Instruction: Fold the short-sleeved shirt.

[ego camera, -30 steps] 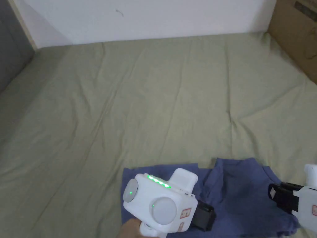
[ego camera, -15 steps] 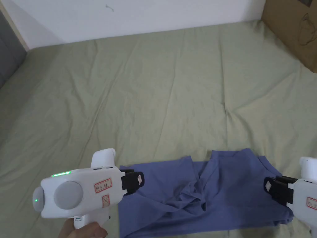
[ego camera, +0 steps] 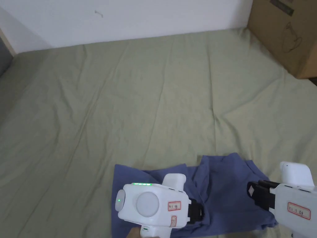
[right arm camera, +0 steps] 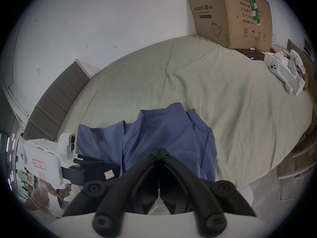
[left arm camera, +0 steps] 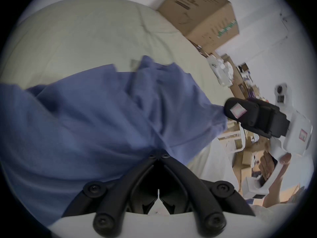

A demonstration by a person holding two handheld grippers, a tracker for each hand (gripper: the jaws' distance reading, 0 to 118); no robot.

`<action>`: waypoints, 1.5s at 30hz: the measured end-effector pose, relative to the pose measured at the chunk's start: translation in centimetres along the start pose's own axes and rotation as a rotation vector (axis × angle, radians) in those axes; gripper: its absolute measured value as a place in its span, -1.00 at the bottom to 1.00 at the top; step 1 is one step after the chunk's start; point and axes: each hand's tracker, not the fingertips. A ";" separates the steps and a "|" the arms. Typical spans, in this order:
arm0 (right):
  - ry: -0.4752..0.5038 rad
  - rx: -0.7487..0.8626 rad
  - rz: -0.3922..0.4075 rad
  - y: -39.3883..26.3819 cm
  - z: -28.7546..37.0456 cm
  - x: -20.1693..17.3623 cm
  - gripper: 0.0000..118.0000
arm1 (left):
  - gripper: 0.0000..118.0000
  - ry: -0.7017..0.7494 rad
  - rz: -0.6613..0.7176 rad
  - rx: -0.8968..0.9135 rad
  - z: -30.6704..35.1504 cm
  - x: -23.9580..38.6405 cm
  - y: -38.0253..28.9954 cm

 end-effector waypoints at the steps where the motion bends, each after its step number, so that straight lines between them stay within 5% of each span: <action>1: -0.003 -0.001 0.002 0.1 -0.2 0.7 -1.00 | -1.00 -0.005 -0.017 -0.006 0.4 0.6 0.1; 5: -0.017 -0.001 0.005 0.3 -0.2 0.4 -1.00 | -1.00 0.001 -0.053 0.051 3.2 0.7 0.4; 11: -0.003 -0.009 0.045 0.4 -0.1 -1.2 -1.00 | -0.95 -0.015 0.179 0.248 11.6 -7.8 -1.5; 12: -0.002 -0.014 0.054 0.4 -0.3 -1.4 -1.00 | -0.71 0.003 0.202 0.269 13.0 -9.5 -2.5; 14: -0.002 -0.019 0.059 0.4 -0.6 -1.9 -1.00 | 0.40 0.030 0.279 0.286 15.0 -12.6 -4.4; 15: -0.003 -0.017 0.059 0.4 -0.8 -2.1 -1.00 | 0.76 0.026 0.333 0.287 15.5 -14.3 -5.3; 16: -0.003 -0.011 0.057 0.3 -1.0 -2.3 -1.00 | 0.87 0.006 0.380 0.280 15.6 -15.8 -6.3; 21: 0.024 -0.031 0.052 0.7 -1.6 -3.5 -1.00 | 0.85 -0.114 0.568 0.285 13.5 -19.5 -8.7; 27: 0.033 -0.053 0.079 0.7 -2.1 -4.8 -1.00 | 0.81 -0.298 0.615 0.325 10.8 -20.2 -7.5; 28: 0.034 -0.057 0.078 0.7 -2.2 -5.0 -1.00 | 0.25 -0.332 0.612 0.308 10.2 -20.1 -7.1; 29: 0.032 -0.060 0.081 0.7 -2.3 -5.2 -1.00 | -0.73 -0.338 0.593 0.283 9.5 -20.0 -6.8; 30: 0.027 -0.060 0.087 0.7 -2.3 -5.4 -1.00 | -0.88 -0.214 0.564 0.231 8.3 -19.6 -6.4; 39: 0.030 -0.046 0.088 1.9 -3.1 -4.5 -1.00 | -0.88 -0.248 0.558 0.268 13.7 -22.0 -7.7; 45: 0.059 -0.048 0.096 1.8 -3.3 -5.4 -1.00 | -0.88 -0.065 0.571 0.300 20.9 -26.0 -10.0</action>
